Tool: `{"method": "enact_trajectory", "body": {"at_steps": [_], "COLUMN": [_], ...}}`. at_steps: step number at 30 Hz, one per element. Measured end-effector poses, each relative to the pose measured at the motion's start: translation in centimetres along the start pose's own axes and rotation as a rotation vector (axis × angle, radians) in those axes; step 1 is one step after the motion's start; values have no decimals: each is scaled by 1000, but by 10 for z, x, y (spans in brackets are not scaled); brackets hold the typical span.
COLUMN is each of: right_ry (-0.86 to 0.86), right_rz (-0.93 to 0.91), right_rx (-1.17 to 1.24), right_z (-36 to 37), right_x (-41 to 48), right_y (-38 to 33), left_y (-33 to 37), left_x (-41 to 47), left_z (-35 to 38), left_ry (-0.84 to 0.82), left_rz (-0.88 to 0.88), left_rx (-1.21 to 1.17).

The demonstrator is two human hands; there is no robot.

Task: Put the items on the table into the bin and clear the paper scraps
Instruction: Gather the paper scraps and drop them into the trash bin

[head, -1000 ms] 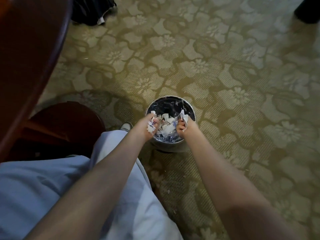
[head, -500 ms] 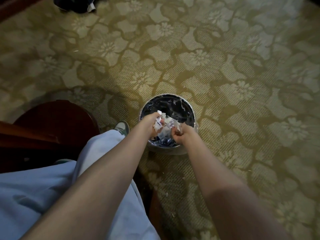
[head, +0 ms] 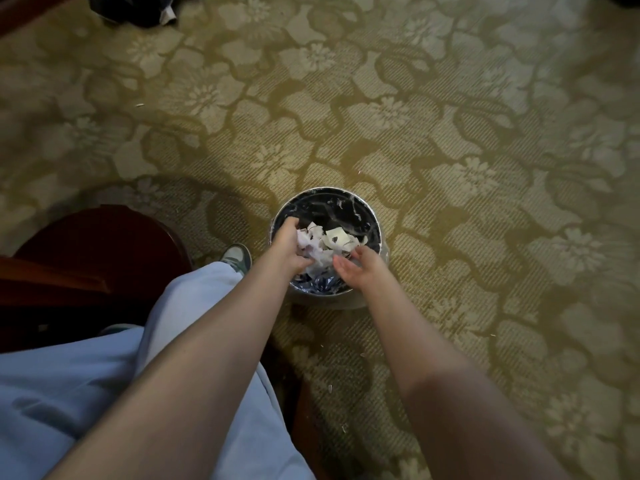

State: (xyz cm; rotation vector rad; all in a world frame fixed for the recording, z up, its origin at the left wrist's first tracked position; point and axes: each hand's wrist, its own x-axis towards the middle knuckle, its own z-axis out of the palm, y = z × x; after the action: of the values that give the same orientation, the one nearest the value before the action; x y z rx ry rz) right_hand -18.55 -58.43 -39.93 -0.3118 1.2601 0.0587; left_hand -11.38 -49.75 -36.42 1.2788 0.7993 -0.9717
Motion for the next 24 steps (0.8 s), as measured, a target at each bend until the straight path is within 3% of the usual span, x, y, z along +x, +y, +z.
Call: {"method": "enact_trajectory", "body": {"at_steps": [10, 24], "right_ry": [10, -115], "right_rz": [-75, -409], "right_rx": [-160, -246], "right_z": [3, 24], "right_x": [-16, -105], "right_y": [2, -37], "left_y": [7, 33], "left_x": [-19, -126], "left_z": [-7, 19], "left_ry": [-80, -143], "left_rz": [1, 399], "left_rx": [155, 397]}}
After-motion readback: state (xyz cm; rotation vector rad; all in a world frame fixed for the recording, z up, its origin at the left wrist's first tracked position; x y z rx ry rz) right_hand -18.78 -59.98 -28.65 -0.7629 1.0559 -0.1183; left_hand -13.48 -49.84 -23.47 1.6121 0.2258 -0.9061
